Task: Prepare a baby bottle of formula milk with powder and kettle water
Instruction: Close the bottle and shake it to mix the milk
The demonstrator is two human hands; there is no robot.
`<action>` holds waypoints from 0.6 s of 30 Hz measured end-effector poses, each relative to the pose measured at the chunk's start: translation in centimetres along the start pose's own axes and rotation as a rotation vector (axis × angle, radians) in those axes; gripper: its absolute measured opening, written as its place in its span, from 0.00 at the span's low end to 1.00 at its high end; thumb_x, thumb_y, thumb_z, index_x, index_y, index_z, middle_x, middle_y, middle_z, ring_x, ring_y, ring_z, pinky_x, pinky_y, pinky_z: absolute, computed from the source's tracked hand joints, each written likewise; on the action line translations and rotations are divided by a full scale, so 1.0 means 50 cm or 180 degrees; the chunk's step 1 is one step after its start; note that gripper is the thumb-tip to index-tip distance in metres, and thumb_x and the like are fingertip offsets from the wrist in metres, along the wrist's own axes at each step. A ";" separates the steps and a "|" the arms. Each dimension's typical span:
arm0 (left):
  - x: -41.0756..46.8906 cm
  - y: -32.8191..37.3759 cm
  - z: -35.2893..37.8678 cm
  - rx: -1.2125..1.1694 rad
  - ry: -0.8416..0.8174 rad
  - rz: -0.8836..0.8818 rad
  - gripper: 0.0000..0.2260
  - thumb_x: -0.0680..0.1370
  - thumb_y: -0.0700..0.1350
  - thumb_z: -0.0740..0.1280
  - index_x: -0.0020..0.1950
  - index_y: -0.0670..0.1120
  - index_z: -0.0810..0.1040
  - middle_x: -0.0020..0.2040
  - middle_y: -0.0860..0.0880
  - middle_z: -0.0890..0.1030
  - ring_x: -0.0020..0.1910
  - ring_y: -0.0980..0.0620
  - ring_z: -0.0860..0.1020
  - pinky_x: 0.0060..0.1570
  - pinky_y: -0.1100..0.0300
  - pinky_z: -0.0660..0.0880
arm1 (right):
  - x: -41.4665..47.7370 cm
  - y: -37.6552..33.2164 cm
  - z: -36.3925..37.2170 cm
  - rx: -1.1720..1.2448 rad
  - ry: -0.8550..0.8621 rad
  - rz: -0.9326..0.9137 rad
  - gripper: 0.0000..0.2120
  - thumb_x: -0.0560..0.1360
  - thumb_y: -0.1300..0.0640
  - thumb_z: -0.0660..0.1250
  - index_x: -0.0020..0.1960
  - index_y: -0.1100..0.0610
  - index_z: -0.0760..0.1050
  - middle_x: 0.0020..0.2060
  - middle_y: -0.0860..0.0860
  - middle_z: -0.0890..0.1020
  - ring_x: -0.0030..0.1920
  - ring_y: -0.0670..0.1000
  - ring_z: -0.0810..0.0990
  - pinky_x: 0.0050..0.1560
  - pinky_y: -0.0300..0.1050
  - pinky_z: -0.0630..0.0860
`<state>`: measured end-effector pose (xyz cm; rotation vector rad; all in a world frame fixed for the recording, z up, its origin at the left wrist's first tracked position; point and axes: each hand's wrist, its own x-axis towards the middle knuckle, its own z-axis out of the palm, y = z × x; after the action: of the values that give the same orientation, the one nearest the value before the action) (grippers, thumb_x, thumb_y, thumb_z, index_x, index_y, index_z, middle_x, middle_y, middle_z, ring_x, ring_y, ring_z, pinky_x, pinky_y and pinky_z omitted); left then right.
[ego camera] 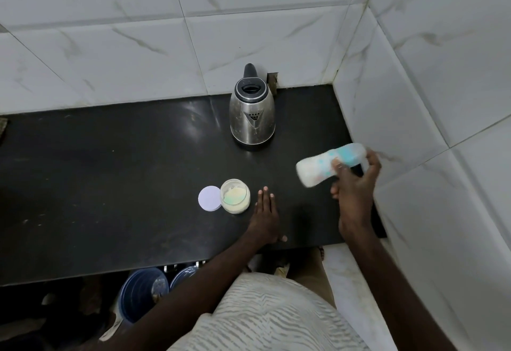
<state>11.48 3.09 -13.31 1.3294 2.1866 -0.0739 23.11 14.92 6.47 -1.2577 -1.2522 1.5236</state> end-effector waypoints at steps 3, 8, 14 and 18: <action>0.009 0.000 0.005 -0.0056 -0.0014 0.0027 0.63 0.69 0.64 0.76 0.81 0.32 0.39 0.79 0.29 0.33 0.79 0.29 0.34 0.80 0.37 0.46 | -0.034 0.038 -0.008 -0.0571 -0.0928 0.0011 0.33 0.77 0.57 0.75 0.76 0.44 0.62 0.61 0.56 0.83 0.43 0.44 0.83 0.34 0.35 0.77; -0.002 0.004 -0.003 0.0029 0.0009 -0.0004 0.60 0.72 0.64 0.74 0.80 0.30 0.39 0.78 0.27 0.35 0.79 0.28 0.36 0.79 0.41 0.45 | 0.005 0.006 -0.008 -0.0309 -0.0203 -0.0276 0.33 0.77 0.54 0.76 0.75 0.42 0.62 0.65 0.55 0.81 0.54 0.54 0.86 0.35 0.38 0.79; 0.004 0.002 -0.001 0.0000 -0.0067 -0.0049 0.61 0.72 0.65 0.74 0.80 0.30 0.38 0.78 0.27 0.34 0.79 0.29 0.35 0.80 0.41 0.44 | -0.008 0.009 0.012 -0.0231 -0.0418 -0.0052 0.31 0.78 0.57 0.75 0.74 0.44 0.63 0.60 0.54 0.83 0.44 0.47 0.84 0.31 0.37 0.76; 0.005 0.001 -0.003 -0.0033 -0.0120 -0.0044 0.61 0.72 0.64 0.75 0.80 0.30 0.38 0.79 0.28 0.35 0.79 0.29 0.34 0.80 0.40 0.44 | -0.023 0.026 0.014 -0.0491 -0.0833 -0.0056 0.33 0.77 0.56 0.76 0.74 0.42 0.63 0.60 0.53 0.84 0.48 0.49 0.86 0.32 0.35 0.76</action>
<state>11.35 3.37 -13.29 1.2972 2.1619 -0.0921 22.70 13.40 5.45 -1.1659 -1.5706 1.6437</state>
